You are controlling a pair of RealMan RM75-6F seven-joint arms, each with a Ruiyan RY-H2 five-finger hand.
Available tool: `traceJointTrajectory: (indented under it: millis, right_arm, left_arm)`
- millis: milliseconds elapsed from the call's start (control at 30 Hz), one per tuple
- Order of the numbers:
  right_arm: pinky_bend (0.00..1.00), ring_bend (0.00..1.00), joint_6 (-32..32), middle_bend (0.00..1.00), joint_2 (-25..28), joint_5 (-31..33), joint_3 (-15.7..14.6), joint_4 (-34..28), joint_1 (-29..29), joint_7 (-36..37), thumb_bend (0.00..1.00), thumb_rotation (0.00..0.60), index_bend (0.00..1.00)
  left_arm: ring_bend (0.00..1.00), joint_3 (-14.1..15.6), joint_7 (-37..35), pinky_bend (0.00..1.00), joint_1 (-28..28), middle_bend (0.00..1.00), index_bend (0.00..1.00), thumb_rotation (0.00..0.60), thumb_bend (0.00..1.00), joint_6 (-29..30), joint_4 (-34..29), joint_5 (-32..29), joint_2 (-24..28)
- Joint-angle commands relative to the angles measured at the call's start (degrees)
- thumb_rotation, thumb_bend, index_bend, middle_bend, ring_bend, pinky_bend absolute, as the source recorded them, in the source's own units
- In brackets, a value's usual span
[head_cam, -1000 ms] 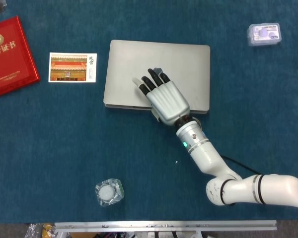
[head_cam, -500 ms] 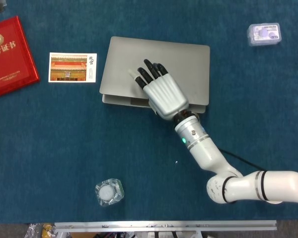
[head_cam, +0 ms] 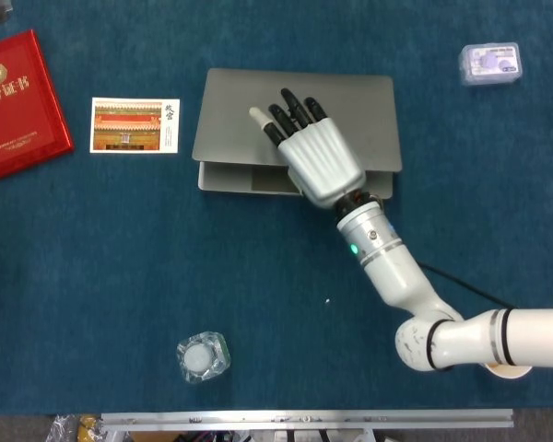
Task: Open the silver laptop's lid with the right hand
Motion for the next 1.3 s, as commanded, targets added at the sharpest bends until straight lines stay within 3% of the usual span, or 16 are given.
traceJointTrajectory:
  millis: [33,900,1300]
  right_arm:
    - [0.19,0.05,0.32,0.18,0.68,0.51,0.37,-0.55,0.15,-0.29,0.33,0.6,0.12]
    - [0.19,0.05,1.59,0.18,1.93,3.68,1.28,0.26,3.61,-2.37,0.33,0.6,0.12]
    - [0.19,0.05,2.31,0.18,1.72,4.61,1.0,0.64,4.42,-2.91,0.33,0.6,0.12]
  left_arm:
    - [0.1,0.18,0.28,0.07,-0.98,0.19,0.23,0.6,0.42,-0.87,-0.4,0.75,-0.56]
    - [0.1,1.98,2.47,0.07,-9.46,0.18,0.23,0.6,0.42,-9.14,-3.58,5.2,-4.82]
    - [0.09,1.07,0.78,0.07,-15.84,0.14,0.22,0.6,0.42,-14.83,-1.57,5.57,-8.73]
